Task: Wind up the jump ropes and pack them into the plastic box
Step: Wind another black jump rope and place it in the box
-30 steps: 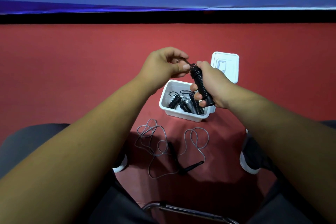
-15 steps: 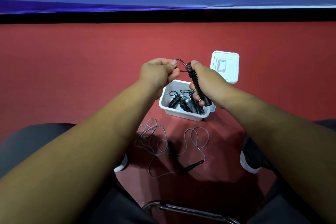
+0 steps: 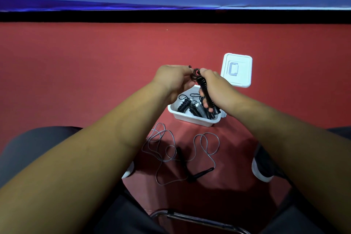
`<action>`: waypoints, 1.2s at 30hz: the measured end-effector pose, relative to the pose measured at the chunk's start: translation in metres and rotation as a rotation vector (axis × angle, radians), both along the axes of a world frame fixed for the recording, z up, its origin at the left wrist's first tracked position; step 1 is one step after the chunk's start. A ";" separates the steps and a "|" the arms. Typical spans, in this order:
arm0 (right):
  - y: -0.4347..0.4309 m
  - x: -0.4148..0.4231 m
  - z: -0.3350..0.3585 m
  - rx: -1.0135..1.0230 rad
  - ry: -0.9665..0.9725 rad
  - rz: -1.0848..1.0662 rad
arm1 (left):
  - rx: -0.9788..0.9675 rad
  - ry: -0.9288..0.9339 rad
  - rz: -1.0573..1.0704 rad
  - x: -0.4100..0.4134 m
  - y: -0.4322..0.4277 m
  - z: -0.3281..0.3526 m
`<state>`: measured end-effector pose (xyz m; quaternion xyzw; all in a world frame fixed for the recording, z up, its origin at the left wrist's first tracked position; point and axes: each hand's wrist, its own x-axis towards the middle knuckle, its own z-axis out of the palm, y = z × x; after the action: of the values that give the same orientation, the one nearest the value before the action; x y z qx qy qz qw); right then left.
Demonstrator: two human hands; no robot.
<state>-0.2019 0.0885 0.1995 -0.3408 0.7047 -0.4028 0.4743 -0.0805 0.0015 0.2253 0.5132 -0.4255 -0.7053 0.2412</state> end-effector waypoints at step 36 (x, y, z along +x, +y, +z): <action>0.006 -0.007 0.013 0.071 -0.165 -0.020 | -0.001 0.066 -0.057 0.005 0.002 -0.008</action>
<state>-0.2089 0.0950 0.2126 -0.2822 0.6805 -0.4089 0.5387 -0.0752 0.0037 0.2174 0.4771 -0.4321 -0.7282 0.2354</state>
